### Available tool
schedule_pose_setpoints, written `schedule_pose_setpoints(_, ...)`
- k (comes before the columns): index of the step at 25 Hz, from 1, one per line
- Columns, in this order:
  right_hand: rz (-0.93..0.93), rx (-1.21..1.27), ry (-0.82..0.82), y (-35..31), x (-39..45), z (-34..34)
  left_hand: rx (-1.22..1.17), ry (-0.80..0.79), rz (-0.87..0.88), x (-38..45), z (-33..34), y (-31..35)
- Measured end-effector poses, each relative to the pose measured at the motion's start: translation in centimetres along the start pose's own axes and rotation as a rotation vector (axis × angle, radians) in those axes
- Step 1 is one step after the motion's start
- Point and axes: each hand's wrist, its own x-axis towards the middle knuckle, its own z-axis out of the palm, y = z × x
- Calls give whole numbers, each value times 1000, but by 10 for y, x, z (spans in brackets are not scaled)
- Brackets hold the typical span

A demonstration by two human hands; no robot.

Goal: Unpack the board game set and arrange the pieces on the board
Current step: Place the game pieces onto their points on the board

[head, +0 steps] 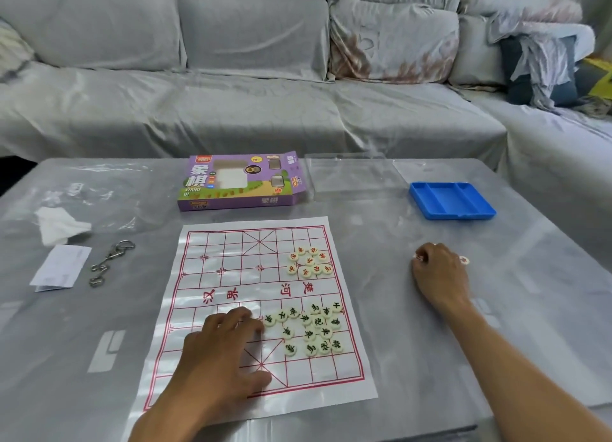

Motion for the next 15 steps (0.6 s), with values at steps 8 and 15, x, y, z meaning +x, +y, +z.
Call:
schedule_pose_setpoints(8, -126, 246, 0, -62, -16, 0, 10, 16, 13, 4, 4, -7)
schedule_pose_setpoints(15, -589, 145, -95, -197, -59, 60, 13, 11, 4, 3, 3, -9)
